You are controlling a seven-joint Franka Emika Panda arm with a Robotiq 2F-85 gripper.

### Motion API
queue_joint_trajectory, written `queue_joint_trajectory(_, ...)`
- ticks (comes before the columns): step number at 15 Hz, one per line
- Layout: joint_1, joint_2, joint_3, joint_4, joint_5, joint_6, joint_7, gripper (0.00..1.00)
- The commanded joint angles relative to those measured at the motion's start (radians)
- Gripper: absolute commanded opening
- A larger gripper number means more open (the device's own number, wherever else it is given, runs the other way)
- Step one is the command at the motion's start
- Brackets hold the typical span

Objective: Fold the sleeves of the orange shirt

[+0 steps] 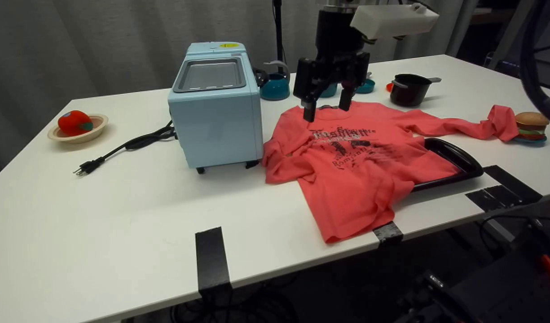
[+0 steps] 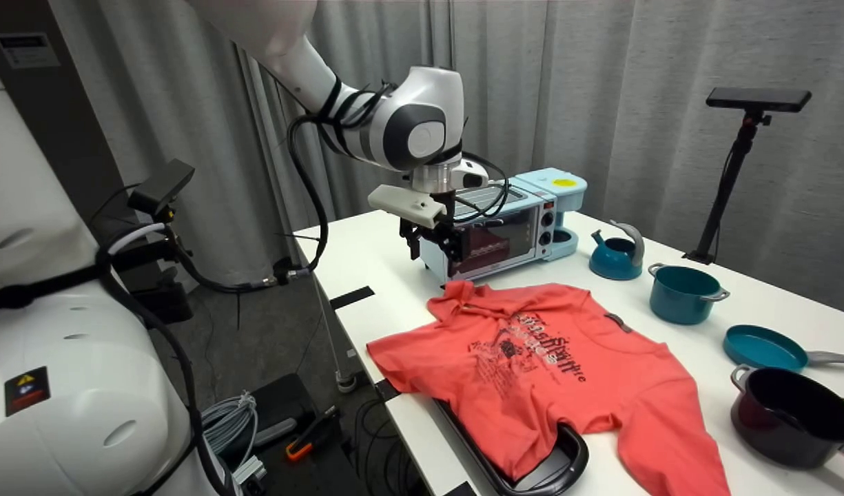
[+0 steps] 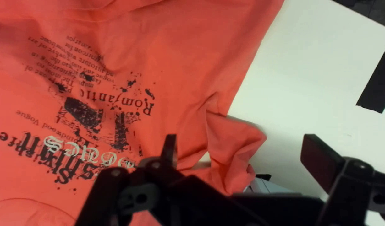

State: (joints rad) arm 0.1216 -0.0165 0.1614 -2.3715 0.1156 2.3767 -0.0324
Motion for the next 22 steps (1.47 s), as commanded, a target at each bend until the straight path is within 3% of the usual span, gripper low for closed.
queue_joint_trajectory(1,0.018,0.077,0.001,0.017,0.021,0.07,-0.045,1.0)
queue_joint_trajectory(11,0.018,0.304,0.006,0.093,-0.054,0.256,-0.038,1.0)
queue_joint_trajectory(22,-0.059,0.471,-0.012,0.3,-0.055,0.18,-0.167,1.0)
